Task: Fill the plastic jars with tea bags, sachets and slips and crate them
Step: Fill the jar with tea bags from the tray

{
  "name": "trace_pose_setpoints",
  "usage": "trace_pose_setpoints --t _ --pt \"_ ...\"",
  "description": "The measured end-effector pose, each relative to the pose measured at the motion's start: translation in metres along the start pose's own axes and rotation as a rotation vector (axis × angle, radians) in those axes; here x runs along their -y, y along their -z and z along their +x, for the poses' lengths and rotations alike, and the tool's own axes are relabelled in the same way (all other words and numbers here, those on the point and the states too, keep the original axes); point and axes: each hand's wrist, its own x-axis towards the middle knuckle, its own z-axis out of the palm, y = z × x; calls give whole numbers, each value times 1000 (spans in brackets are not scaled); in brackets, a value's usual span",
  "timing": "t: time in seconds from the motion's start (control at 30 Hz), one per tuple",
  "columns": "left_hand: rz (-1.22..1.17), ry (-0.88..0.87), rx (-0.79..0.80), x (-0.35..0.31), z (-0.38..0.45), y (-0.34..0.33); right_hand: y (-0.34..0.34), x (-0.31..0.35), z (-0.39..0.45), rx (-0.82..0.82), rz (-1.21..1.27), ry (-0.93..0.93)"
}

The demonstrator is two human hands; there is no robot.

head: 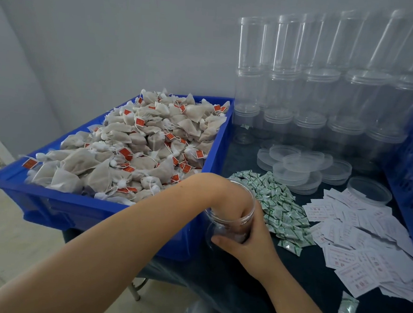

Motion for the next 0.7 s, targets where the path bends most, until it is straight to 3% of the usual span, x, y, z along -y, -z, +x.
trace_pose_setpoints --t 0.2,0.33,0.43,0.53,0.6,0.7 --pt "-34 -18 -43 3 -12 9 0 6 -1 -14 -47 54" --pt "-208 -71 -202 17 -35 21 0 5 -1 22 -45 65" --pt "-487 -115 -429 39 -58 29 1 7 -4 -11 -86 33" --pt "-694 -36 -810 68 -66 26 1 7 -4 -13 -87 16" --pt "-648 98 -1023 89 -61 15 1 6 -5 -12 -85 20" --pt "-415 326 -1095 114 -48 -9 1 7 -5 -4 -93 28"
